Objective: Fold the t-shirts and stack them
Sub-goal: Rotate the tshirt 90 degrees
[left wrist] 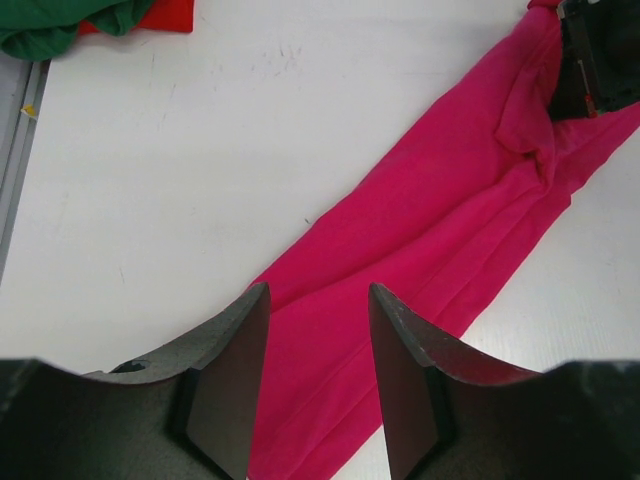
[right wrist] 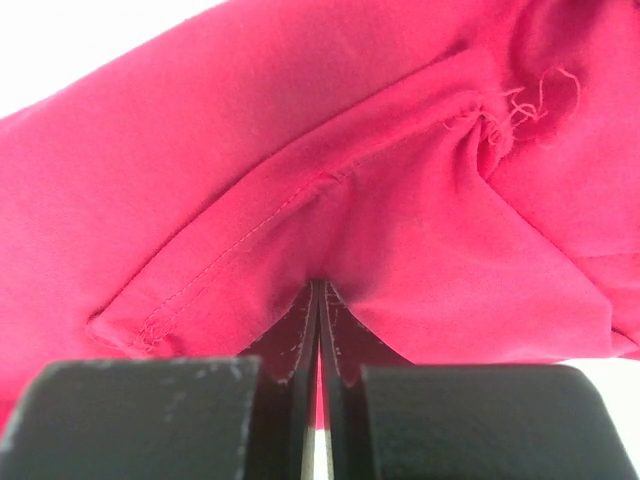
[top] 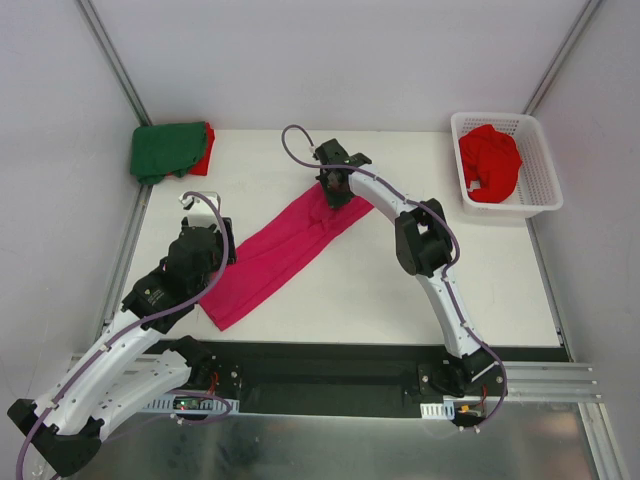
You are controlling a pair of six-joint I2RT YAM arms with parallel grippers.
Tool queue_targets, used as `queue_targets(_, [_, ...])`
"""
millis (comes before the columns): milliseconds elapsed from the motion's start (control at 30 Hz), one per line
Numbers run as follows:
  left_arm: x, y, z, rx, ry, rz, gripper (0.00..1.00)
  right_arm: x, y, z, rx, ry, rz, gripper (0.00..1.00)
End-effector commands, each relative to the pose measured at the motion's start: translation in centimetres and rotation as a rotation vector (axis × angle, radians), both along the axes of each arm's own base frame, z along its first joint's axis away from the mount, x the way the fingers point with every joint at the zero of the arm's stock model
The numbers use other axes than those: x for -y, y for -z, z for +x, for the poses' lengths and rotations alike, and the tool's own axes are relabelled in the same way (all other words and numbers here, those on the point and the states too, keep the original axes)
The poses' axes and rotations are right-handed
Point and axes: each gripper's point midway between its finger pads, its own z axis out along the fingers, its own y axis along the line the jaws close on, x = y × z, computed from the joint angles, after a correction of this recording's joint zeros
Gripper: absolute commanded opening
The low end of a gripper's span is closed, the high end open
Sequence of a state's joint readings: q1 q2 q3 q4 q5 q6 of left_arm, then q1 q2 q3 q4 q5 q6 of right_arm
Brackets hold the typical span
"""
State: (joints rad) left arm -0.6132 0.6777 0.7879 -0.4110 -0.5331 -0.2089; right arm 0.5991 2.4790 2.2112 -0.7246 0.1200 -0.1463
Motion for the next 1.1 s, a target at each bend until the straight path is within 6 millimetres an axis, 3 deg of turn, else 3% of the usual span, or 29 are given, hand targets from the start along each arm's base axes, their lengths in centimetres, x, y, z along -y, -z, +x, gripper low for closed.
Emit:
queue_targets(0, [-0.9, 0.5, -0.2, -0.014, -0.033, 0.02, 0.44, -1.1, -0.5, 1.6, 0.036, -0.019, 0.059, 0.01])
queue_targets(267, [-0.6, 1.3, -0.3, -0.037, -0.019, 0.025, 0.44, -1.7, -2.5, 4.0, 0.125, -0.025, 0.137, 0.01])
queue_targets(333, [-0.4, 2.0, -0.4, -0.058, -0.003, 0.036, 0.45, -1.9, -4.5, 4.0, 0.156, -0.034, 0.163, 0.01])
queue_targets(367, [-0.2, 2.7, -0.3, -0.083, 0.002, 0.045, 0.45, -1.8, -4.3, 3.7, 0.159, -0.034, 0.169, 0.02])
queue_targets(400, [-0.1, 3.4, -0.3, -0.103, 0.0, 0.05, 0.44, -1.7, -7.1, 3.6, 0.207, -0.035, 0.199, 0.02])
queue_targets(500, [1.1, 4.6, 0.1, -0.161, 0.018, 0.034, 0.45, -0.9, -9.1, 2.9, 0.263, -0.023, 0.218, 0.03])
queue_targets(533, [1.3, 4.8, 0.2, -0.174, 0.01, 0.026, 0.45, -0.6, -11.9, 2.7, 0.305, -0.022, 0.239, 0.03])
queue_targets(600, [2.2, 5.8, 0.6, -0.223, -0.01, -0.016, 0.44, -0.2, -13.2, 2.0, 0.318, -0.027, 0.245, 0.03])
queue_targets(633, [2.6, 6.2, 0.7, -0.242, -0.012, -0.036, 0.42, 0.1, -15.5, 1.5, 0.351, -0.031, 0.261, 0.02])
queue_targets(733, [3.4, 8.3, 1.2, -0.307, -0.058, -0.069, 0.37, 1.2, -16.9, 0.1, 0.363, -0.026, 0.263, 0.03])
queue_targets(767, [3.4, 9.2, 1.4, -0.328, -0.083, -0.068, 0.35, 1.6, -18.9, -0.6, 0.392, -0.025, 0.285, 0.03])
queue_targets(833, [2.9, 10.3, 1.5, -0.339, -0.124, -0.049, 0.34, 2.0, -18.9, -1.7, 0.382, -0.03, 0.291, 0.03])
queue_targets(867, [2.8, 11.0, 1.6, -0.347, -0.139, -0.042, 0.35, 2.4, -20.5, -2.5, 0.405, -0.031, 0.309, 0.03])
queue_targets(967, [2.0, 12.5, 1.6, -0.374, -0.184, 0.004, 0.34, 3.4, -20.8, -4.1, 0.395, -0.017, 0.317, 0.03])
queue_targets(1000, [1.9, 13.0, 1.6, -0.385, -0.193, 0.018, 0.33, 3.8, -22.2, -5.0, 0.41, -0.012, 0.343, 0.03])
queue_targets(1067, [1.4, 14.1, 1.7, -0.407, -0.226, 0.055, 0.29, 4.2, -21.6, -6.3, 0.387, -0.01, 0.349, 0.03])
